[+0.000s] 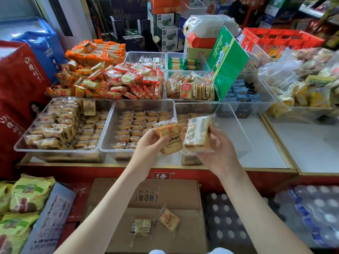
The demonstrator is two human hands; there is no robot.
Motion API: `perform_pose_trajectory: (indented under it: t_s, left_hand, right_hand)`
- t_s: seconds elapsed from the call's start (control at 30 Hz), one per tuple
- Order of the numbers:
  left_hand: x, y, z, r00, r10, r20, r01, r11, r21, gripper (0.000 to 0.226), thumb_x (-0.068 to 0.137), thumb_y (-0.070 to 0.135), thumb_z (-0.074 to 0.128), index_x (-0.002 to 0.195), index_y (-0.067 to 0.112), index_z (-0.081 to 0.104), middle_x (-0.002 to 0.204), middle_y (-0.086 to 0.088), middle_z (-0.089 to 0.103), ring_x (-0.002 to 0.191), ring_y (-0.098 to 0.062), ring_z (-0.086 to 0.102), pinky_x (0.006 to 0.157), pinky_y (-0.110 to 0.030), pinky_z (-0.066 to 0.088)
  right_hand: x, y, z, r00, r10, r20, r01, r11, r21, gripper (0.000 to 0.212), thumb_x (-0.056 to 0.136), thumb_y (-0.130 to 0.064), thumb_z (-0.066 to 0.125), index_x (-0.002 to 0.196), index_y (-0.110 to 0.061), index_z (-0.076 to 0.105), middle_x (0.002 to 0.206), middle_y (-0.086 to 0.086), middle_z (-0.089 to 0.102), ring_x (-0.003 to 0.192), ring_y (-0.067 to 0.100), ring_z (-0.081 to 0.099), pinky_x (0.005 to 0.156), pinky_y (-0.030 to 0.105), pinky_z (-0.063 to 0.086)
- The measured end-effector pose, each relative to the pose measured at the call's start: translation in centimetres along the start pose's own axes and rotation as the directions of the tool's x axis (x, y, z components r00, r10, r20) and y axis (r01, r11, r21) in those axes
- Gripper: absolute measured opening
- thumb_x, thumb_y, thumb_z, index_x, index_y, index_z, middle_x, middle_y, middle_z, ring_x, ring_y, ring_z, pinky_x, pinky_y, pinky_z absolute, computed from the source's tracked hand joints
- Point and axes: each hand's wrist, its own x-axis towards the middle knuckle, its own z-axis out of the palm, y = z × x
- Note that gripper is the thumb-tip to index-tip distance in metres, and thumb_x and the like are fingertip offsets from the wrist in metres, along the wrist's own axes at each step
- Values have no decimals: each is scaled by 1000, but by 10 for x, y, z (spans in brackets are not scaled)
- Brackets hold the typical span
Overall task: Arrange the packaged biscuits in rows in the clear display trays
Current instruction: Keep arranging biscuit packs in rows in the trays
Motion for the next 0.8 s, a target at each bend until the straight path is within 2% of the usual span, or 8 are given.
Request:
perform_pose_trajectory:
  t_s: [0.13, 0.23, 0.33, 0.43, 0.5, 0.57, 0.7, 0.8]
  left_hand:
    - [6, -5, 0, 997, -76, -16, 74, 992, -103, 14, 96, 15, 57, 108, 19, 64, 97, 5, 76, 89, -9, 72, 68, -20, 55]
    - [13, -9, 4, 994, -108, -29, 104, 987, -121, 13, 96, 15, 57, 105, 21, 64, 95, 6, 76, 92, -10, 71, 77, -26, 56]
    - [26, -16, 11, 988, -150, -49, 143, 983, -116, 16, 96, 17, 57, 110, 17, 64, 106, -1, 74, 102, -18, 69, 89, -35, 55]
    - [42, -24, 20, 978, -181, -102, 168, 978, -125, 22, 96, 18, 58, 118, 14, 62, 111, -5, 71, 106, -21, 67, 89, -34, 55]
    - [54, -30, 25, 971, -192, -142, 170, 973, -155, 23, 96, 18, 58, 118, 14, 60, 112, -7, 70, 106, -22, 67, 86, -33, 55]
    - [68, -38, 29, 959, -207, -192, 176, 970, -167, 21, 96, 18, 59, 117, 14, 60, 113, -8, 69, 105, -23, 67, 88, -34, 54]
    - [89, -58, 38, 941, -214, -264, 176, 971, -159, 20, 96, 19, 59, 116, 16, 61, 116, -9, 68, 108, -24, 66, 87, -33, 53]
    - [92, -74, 44, 937, -208, -279, 168, 972, -163, 21, 95, 20, 60, 116, 17, 63, 115, -8, 70, 106, -22, 67, 85, -31, 52]
  right_hand:
    - [4, -2, -16, 987, 25, 158, -42, 994, 103, 50, 96, -26, 51, 138, -2, 42, 131, 20, 55, 121, 32, 55, 109, 40, 36]
    - [4, -12, -29, 983, 13, 184, -40, 989, 142, 57, 91, -18, 63, 140, -1, 37, 130, 22, 56, 121, 36, 56, 103, 49, 44]
    - [10, -36, -48, 1000, -29, -8, 28, 994, -101, 51, 78, -18, 78, 123, -4, 60, 118, 19, 62, 109, 30, 62, 94, 44, 54]
    - [28, -64, -82, 959, -140, -246, 49, 939, -340, 42, 80, -7, 71, 119, -12, 56, 105, 10, 61, 95, 21, 61, 86, 33, 49]
    - [45, -78, -111, 883, -250, -397, -3, 844, -536, 43, 83, 1, 66, 120, -14, 50, 108, 5, 62, 103, 21, 59, 85, 27, 45]
    - [66, -84, -144, 800, -323, -506, -173, 683, -710, 46, 84, 0, 69, 121, -13, 46, 116, 7, 61, 109, 22, 57, 84, 26, 46]
    - [117, -77, -198, 648, -313, -695, -560, 423, -712, 64, 81, -14, 77, 127, -7, 34, 128, 14, 51, 105, 21, 50, 87, 30, 44]
    - [146, -59, -222, 593, -269, -759, -626, 438, -644, 80, 80, -14, 78, 138, -5, 24, 139, 16, 42, 125, 28, 46, 100, 34, 40]
